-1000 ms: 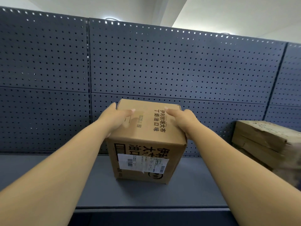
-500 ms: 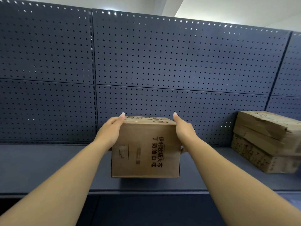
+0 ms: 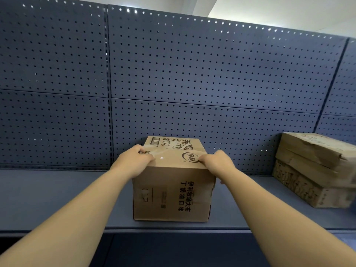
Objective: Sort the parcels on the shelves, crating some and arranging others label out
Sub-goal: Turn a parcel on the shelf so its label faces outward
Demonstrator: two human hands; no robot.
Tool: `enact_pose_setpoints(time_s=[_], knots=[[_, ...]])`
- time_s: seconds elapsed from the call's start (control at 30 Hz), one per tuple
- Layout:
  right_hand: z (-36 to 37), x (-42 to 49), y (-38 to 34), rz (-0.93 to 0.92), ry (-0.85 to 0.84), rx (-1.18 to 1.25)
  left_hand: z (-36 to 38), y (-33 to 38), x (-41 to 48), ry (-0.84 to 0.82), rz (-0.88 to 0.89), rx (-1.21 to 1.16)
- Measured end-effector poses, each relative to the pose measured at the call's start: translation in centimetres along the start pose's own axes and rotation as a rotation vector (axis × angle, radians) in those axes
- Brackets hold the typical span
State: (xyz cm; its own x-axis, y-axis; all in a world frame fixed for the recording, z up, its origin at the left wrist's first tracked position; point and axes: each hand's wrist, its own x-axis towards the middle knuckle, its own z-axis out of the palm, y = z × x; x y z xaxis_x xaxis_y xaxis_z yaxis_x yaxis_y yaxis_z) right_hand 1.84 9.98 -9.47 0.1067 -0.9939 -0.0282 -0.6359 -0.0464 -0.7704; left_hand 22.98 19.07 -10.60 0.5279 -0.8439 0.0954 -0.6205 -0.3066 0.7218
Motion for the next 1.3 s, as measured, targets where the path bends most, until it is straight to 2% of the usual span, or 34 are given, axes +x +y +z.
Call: enact_pose_setpoints(time_s=[0.17,0.3,0.4,0.53,0.7,1.2,1.3], knots=[[0.6,2.2,-1.8,-0.190,0.002,-0.266,0.2,1.6,2.0,0.014,0.095,0.113],[1.6,3.4,-3.1,-0.327,-0.069,-0.437,0.8,2.3,4.1,-0.078,0.105,0.355],[2.6,4.4,-3.5,-0.338,-0.192,-0.566,1.6,2.5,5.7,-0.163,0.184,0.536],[3.6,6.3,-3.4,-0.348,-0.300,-0.667,2.6,2.8,7.2,-0.243,0.223,0.592],[4.3,7.9,-2.7,-0.360,-0.309,-0.740,3.8,1.2,9.8,-0.305,0.324,0.764],[4.1,7.6,-2.9,-0.360,-0.321,-0.710,2.9,3.2,7.3,-0.343,0.226,0.711],[3.9,7.5,-3.1,-0.365,-0.304,-0.652,3.0,3.1,7.8,-0.324,0.237,0.550]])
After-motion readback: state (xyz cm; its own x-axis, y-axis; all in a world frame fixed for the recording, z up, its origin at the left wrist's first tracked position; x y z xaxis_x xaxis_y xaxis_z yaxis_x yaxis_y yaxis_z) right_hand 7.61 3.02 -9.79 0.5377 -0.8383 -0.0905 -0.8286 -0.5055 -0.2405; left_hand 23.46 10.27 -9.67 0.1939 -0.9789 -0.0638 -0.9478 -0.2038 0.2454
